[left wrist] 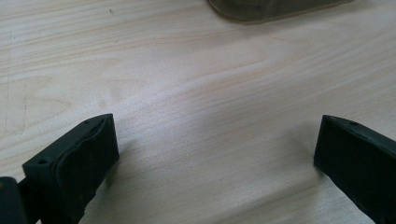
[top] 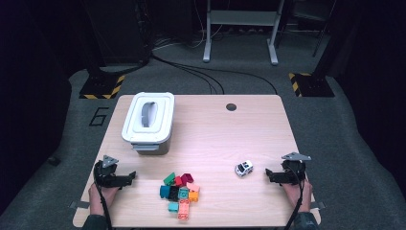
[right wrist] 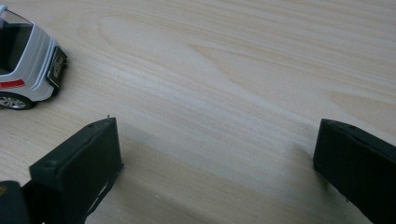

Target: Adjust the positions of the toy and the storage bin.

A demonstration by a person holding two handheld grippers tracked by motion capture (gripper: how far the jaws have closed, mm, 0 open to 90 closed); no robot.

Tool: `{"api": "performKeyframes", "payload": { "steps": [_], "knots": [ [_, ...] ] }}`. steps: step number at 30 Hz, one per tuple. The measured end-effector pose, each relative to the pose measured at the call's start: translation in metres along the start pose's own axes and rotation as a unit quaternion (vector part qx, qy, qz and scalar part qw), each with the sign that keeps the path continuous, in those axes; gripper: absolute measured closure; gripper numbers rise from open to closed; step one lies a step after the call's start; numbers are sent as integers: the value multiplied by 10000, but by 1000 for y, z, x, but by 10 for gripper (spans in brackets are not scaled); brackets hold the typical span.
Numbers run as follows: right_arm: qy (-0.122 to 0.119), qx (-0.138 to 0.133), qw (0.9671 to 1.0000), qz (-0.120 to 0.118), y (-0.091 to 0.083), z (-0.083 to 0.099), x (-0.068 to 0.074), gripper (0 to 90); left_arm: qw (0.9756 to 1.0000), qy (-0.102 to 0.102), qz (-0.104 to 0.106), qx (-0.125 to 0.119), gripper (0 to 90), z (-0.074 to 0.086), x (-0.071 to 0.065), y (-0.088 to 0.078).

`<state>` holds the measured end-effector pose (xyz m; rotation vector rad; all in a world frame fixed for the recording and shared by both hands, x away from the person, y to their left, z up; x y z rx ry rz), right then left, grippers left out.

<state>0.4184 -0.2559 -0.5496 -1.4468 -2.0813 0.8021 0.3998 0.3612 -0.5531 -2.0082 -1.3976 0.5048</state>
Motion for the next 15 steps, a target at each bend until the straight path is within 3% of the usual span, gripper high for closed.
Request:
{"api": "performKeyframes", "payload": {
  "steps": [15],
  "knots": [
    [29,-12,10000,-12,0,0,0,3,10000,2,0,-4,0,0,0,0]
  ]
}}
Point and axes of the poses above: each handheld gripper's, and its own axes: y roughly forward along the jaws, z roughly out of its underside, x roughly to its left, the point moved 3 cm from there along y, roughly forward along the jaws, and after that the axes turned 4 degrees about y, right-handed, at the moved point
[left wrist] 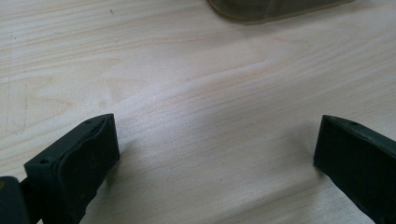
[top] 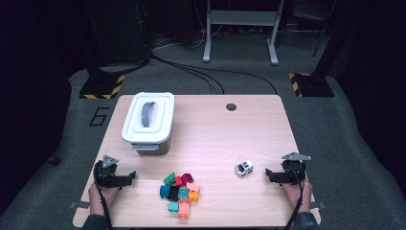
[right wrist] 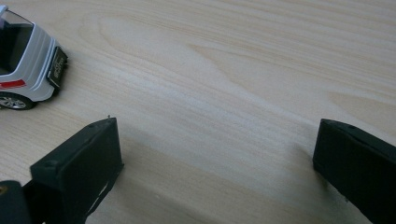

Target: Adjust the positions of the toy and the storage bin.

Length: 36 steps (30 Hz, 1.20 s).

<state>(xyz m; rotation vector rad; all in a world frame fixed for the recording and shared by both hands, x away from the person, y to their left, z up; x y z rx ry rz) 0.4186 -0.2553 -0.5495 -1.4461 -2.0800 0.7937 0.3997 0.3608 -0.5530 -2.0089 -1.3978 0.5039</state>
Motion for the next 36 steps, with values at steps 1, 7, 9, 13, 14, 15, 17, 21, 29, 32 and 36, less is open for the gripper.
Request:
{"api": "performKeyframes", "payload": {
  "steps": [1,7,9,13,14,15,17,21,29,32,36],
  "knots": [
    [7,-1,10000,2,0,0,0,3,10000,5,1,8,0,0,0,0],
    [5,-3,10000,10,0,0,0,3,9998,86,185,77,1,-1,0,-2],
    [4,-1,10000,13,0,0,0,4,9997,79,207,132,1,-1,0,-2],
    [14,-3,10000,8,0,0,0,5,9998,84,204,-3,1,-2,1,0],
    [12,-3,10000,7,0,0,0,5,9998,84,204,-3,1,-2,1,0],
    [12,-3,10000,16,0,0,0,5,9998,80,204,-5,1,-1,1,0],
    [14,-5,10000,8,0,0,0,5,9997,114,204,28,2,-1,2,-1],
    [15,-3,10000,20,0,0,0,14,9997,126,183,30,2,-1,2,0],
    [36,-150,9998,-104,-11,-3,10,5,9998,145,130,22,0,-1,1,1],
    [-3,-203,9991,-383,-18,-12,28,2,9998,147,130,23,0,-1,1,1],
    [-87,-146,9984,-545,-18,-18,44,0,9998,147,130,23,0,-1,1,1]
  ]
}}
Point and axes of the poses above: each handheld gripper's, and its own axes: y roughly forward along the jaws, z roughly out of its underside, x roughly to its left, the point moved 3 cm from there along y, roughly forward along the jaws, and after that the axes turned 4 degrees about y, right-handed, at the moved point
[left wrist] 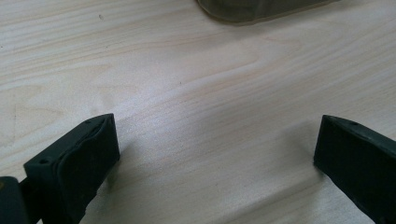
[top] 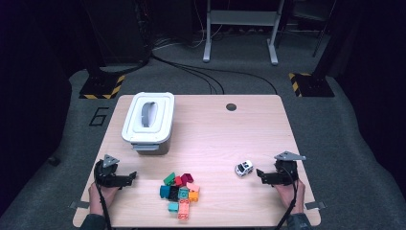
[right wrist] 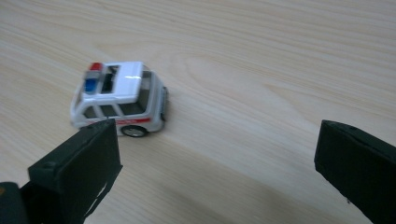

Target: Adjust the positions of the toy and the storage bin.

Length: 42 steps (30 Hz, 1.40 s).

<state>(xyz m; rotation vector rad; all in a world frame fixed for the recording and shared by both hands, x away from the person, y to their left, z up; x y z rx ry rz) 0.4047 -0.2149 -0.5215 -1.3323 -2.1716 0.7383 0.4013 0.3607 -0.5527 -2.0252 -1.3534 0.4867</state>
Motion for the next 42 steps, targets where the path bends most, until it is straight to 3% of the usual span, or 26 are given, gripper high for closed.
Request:
{"api": "performKeyframes", "payload": {
  "steps": [6,7,16,18,19,23,32,36,39,42],
  "knots": [
    [-166,34,9995,-249,5,-8,25,0,10000,2,-1,1,0,0,0,0],
    [-248,102,9992,-299,8,-10,35,0,10000,3,-1,1,0,0,0,0],
    [-450,334,9981,-252,27,-13,56,0,10000,-3,-8,5,0,0,0,0],
    [-597,403,9972,-203,31,-13,59,1,10000,-6,-9,2,0,0,0,0],
    [-519,439,9975,-175,34,-14,64,47,10000,-3,-8,2,0,0,0,0],
    [-626,462,9969,-72,40,-14,69,137,10000,-7,-13,-16,0,0,0,0],
    [-740,460,9961,127,46,-10,71,235,10000,-8,-14,-14,0,0,0,0],
    [-678,431,9967,115,47,-9,70,241,10000,-2,-7,6,0,0,0,0],
    [-473,405,9981,14,47,-6,68,250,10000,-7,-13,-18,0,0,0,0],
    [-482,378,9981,-40,48,-6,65,252,10000,-8,-13,-20,0,0,0,0]
  ]
}}
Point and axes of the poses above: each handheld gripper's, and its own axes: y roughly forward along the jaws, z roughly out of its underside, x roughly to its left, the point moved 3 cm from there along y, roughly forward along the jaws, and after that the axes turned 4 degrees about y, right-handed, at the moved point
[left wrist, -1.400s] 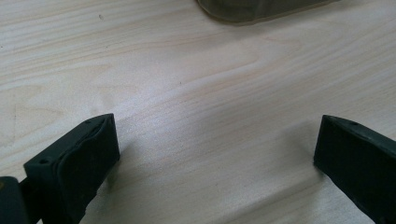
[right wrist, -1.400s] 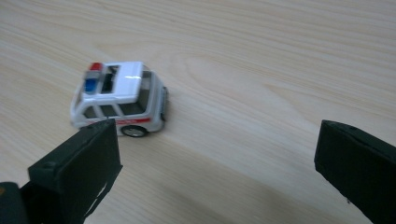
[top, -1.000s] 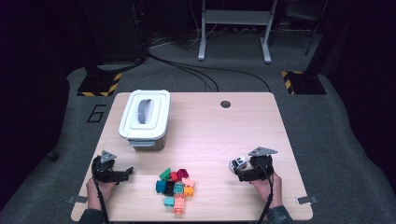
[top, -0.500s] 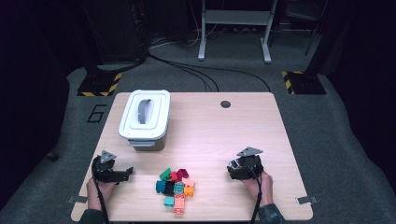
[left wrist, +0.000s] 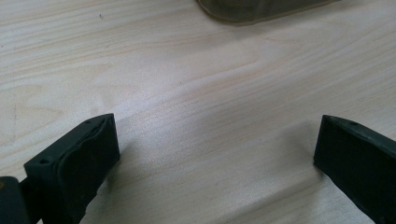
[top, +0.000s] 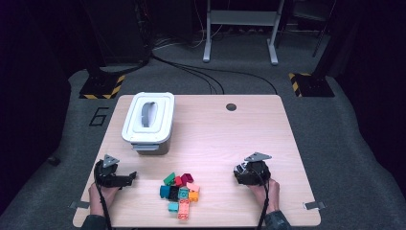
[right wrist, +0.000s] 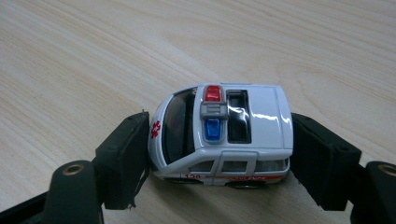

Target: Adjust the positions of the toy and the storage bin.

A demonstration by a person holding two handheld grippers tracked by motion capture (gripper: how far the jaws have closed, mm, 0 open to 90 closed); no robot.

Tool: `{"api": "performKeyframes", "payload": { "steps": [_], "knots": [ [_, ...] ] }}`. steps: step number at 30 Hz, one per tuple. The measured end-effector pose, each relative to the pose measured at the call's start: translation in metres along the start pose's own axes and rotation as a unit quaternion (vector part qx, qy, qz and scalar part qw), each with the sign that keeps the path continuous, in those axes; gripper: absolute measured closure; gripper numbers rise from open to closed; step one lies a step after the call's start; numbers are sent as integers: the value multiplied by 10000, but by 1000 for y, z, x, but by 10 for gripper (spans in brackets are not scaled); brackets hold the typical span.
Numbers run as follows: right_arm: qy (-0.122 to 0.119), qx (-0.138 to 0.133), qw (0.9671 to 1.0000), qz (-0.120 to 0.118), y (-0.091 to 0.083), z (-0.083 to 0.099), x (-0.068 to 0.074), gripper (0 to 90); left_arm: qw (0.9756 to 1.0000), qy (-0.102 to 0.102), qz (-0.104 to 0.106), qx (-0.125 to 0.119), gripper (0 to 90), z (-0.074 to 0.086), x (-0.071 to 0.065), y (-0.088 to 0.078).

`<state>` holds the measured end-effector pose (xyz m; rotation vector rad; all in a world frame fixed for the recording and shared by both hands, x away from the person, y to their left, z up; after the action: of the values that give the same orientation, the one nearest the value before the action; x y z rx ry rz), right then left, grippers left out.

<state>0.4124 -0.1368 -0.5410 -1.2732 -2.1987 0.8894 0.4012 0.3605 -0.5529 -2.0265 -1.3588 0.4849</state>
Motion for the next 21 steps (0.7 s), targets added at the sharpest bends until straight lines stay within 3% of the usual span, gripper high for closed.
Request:
{"api": "performKeyframes", "payload": {
  "steps": [6,8,10,11,14,21],
  "knots": [
    [-3,-15,10000,-64,-1,1,0,255,10000,3,4,22,0,0,0,0],
    [-108,-65,9999,-56,-2,1,-3,255,10000,4,2,13,1,0,0,0],
    [52,-78,9999,-79,-4,1,-3,255,10000,5,-1,-2,1,0,0,0],
    [-37,-93,9999,-68,-6,1,-6,255,10000,0,-2,-3,1,0,0,0],
    [45,-145,9999,-79,-10,0,-9,255,10000,4,1,10,0,0,0,0],
    [104,-278,9995,119,-25,-1,-23,255,10000,-1,-4,-1,1,0,0,0]
  ]
}}
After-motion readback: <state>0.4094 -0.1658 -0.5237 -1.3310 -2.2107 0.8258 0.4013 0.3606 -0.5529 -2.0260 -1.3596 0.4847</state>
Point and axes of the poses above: each handheld gripper's, and its own axes: y roughly forward along the jaws, z roughly out of its underside, x roughly to its left, the point moved 3 cm from there along y, roughly forward along the jaws, and after that the axes turned 4 degrees about y, right-handed, at the moved point
